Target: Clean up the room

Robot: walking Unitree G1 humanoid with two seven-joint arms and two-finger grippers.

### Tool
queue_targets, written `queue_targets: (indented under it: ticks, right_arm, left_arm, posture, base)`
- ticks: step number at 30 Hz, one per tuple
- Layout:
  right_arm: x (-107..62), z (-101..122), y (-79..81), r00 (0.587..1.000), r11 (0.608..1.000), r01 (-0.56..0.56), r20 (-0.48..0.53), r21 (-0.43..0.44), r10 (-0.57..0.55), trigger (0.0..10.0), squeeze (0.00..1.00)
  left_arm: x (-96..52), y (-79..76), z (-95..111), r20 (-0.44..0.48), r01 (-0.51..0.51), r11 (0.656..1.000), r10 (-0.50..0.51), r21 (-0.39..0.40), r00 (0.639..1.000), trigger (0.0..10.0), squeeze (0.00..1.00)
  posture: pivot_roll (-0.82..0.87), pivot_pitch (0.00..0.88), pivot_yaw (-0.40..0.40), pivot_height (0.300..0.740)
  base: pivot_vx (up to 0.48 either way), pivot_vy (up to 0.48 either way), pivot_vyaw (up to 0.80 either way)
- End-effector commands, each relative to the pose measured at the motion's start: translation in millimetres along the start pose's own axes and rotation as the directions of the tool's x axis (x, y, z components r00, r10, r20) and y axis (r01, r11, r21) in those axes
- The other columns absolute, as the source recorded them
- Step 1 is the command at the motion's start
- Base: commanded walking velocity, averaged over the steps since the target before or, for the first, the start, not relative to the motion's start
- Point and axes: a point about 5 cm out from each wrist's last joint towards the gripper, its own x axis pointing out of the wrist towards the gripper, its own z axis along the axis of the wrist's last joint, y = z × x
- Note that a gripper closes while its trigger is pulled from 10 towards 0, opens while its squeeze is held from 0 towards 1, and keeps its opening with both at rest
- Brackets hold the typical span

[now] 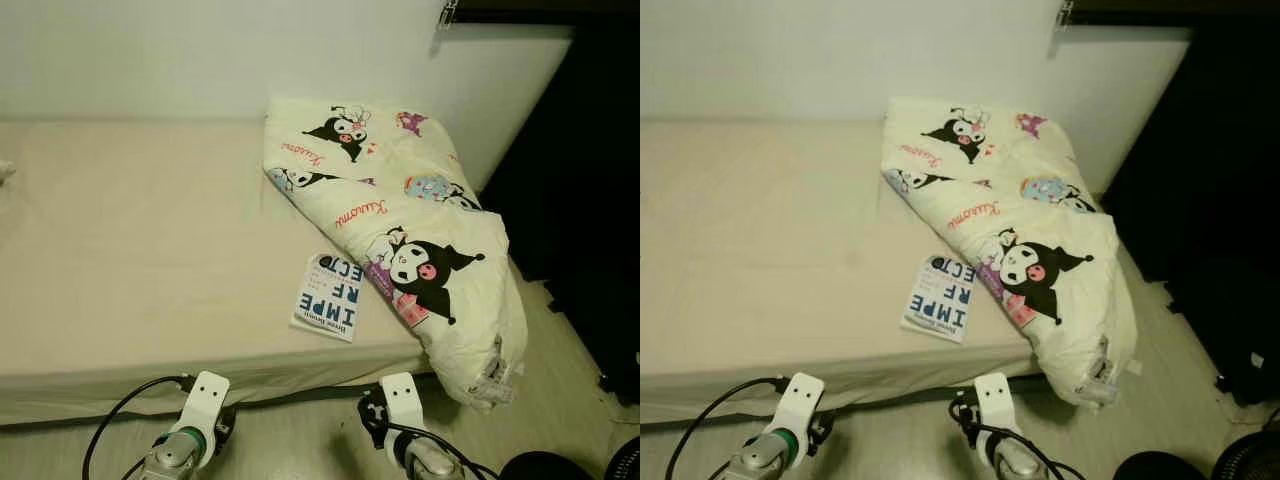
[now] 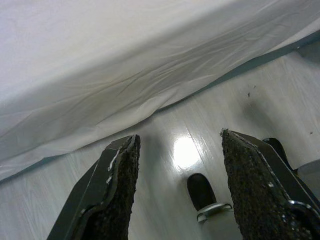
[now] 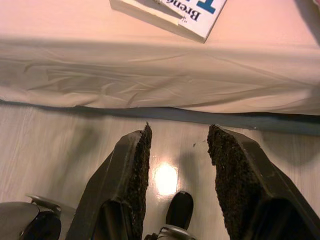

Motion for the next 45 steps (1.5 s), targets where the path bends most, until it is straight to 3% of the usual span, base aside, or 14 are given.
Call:
queue_targets:
  ticks: [1, 27, 37, 40, 42, 45]
  right_arm:
    - [-2.1, -4.9, -0.9, 1.0, 1.0, 0.005, -0.013, 0.0, -0.005, 10.0, 0.0]
    - [-1.5, -3.4, -0.5, 1.0, 1.0, -0.001, -0.007, 0.002, 0.001, 10.0, 0.0]
    - [2.2, 21.1, -16.5, 0.988, 0.993, 0.11, 0.108, 0.045, -0.114, 10.0, 0.0]
    - [4.7, 34.9, -17.9, 0.979, 0.992, 0.112, 0.167, 0.057, -0.12, 10.0, 0.0]
    - [6.7, 50.3, -20.7, 0.963, 0.989, 0.124, 0.23, 0.076, -0.139, 10.0, 0.0]
    - [6.7, 50.3, -20.7, 0.963, 0.989, 0.124, 0.23, 0.076, -0.139, 10.0, 0.0]
  left_arm:
    - [-1.3, -3.0, -5.1, -0.014, 0.008, 1.0, -0.007, 0.009, 1.0, 10.0, 0.0]
    - [-0.6, -3.2, -4.6, -0.024, 0.002, 1.0, -0.002, 0.01, 1.0, 10.0, 0.0]
    - [1.3, 0.3, 7.2, 0.033, 0.001, 0.999, -0.002, 0.037, 0.999, 10.0, 0.0]
    - [3.0, 2.7, 21.3, 0.099, 0.016, 0.997, -0.024, 0.076, 0.995, 10.0, 0.0]
    - [4.4, 7.1, 36.9, 0.163, 0.003, 0.989, -0.027, 0.146, 0.986, 10.0, 0.0]
    - [4.4, 7.1, 36.9, 0.163, 0.003, 0.989, -0.027, 0.146, 0.986, 10.0, 0.0]
  posture:
    - [-0.03, 0.0, 0.039, 0.74]
    - [-0.03, 0.0, 0.038, 0.74]
    - [-0.03, 0.0, 0.038, 0.71]
    - [-0.04, 0.0, 0.036, 0.695]
    - [-0.04, 0.0, 0.037, 0.685]
    - [-0.04, 0.0, 0.037, 0.685]
  base:
    - [0.0, 0.0, 0.0]
    - [0.0, 0.0, 0.0]
    - [0.0, 0.0, 0.0]
    - [0.0, 0.0, 0.0]
    - [0.0, 0.0, 0.0]
    - [0.0, 0.0, 0.0]
